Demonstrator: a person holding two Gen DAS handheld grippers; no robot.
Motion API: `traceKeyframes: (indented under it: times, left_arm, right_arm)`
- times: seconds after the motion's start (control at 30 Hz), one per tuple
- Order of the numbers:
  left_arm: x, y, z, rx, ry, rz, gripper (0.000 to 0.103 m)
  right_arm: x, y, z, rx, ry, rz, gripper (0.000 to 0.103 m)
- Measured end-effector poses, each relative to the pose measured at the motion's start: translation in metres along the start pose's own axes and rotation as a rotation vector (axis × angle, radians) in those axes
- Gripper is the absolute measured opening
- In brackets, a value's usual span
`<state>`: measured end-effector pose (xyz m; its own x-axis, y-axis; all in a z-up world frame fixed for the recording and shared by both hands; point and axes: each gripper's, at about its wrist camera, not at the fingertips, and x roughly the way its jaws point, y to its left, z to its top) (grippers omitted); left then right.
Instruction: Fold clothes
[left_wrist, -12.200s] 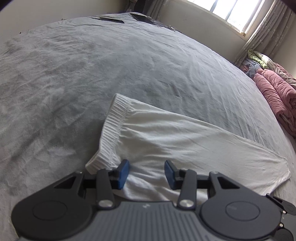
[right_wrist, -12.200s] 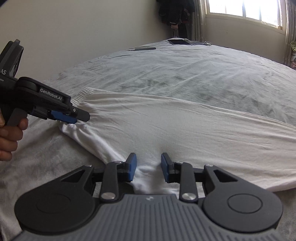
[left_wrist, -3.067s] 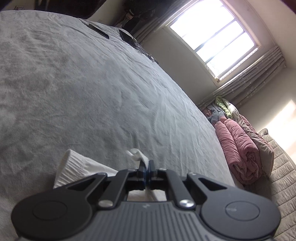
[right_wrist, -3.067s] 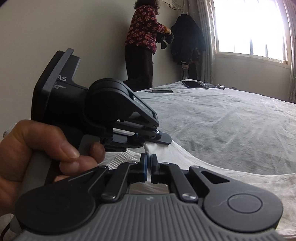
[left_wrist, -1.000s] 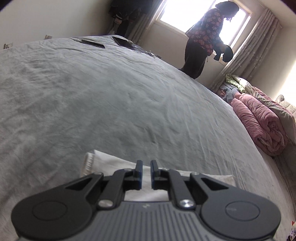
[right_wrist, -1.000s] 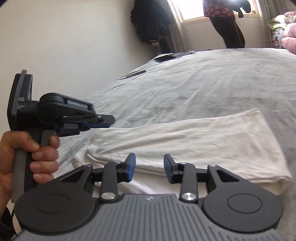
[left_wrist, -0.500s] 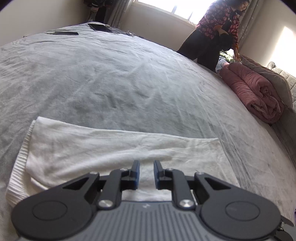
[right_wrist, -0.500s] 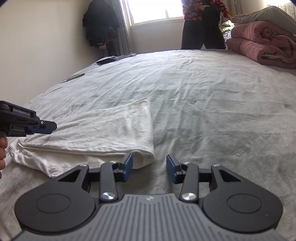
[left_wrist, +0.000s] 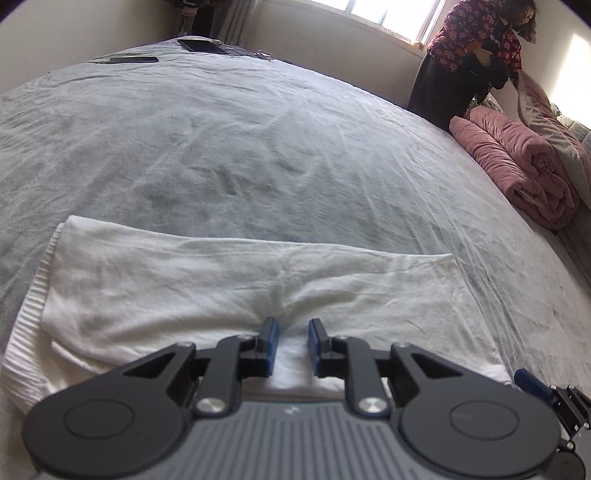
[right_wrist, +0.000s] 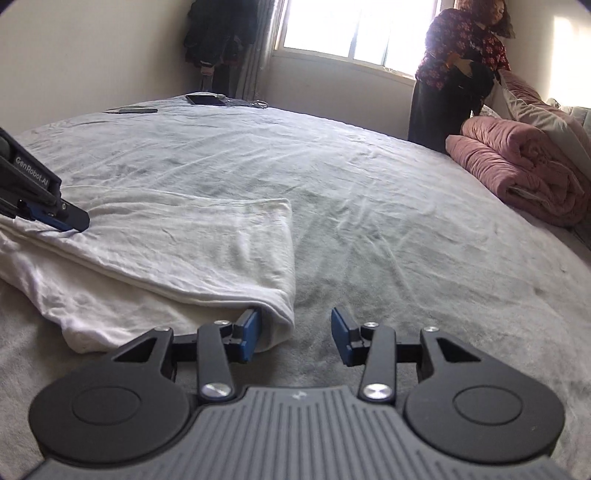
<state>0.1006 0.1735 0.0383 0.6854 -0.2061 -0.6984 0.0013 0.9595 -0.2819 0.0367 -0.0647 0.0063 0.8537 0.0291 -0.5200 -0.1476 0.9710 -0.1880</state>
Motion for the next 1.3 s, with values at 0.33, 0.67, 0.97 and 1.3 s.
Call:
traceKeyframes:
  times: [0.33,0.67,0.97,1.3]
  left_arm:
    - [0.005,0.003,0.000,0.018,0.015,0.003,0.017]
    - [0.006,0.007,0.001,0.014,0.023,-0.009,0.016]
    - [0.005,0.008,0.002,0.015,0.027,-0.014,0.016]
    - [0.006,0.007,0.002,0.019,0.029,-0.015,0.016]
  right_arm:
    - [0.000,0.003,-0.011,-0.204,0.016,-0.165,0.052]
    - [-0.011,0.002,-0.021,-0.328,-0.022,-0.148,0.060]
    - [-0.019,-0.009,-0.022,-0.401,-0.065,-0.081,0.062]
    - [-0.026,-0.034,-0.016,-0.253,-0.071,-0.023,0.071]
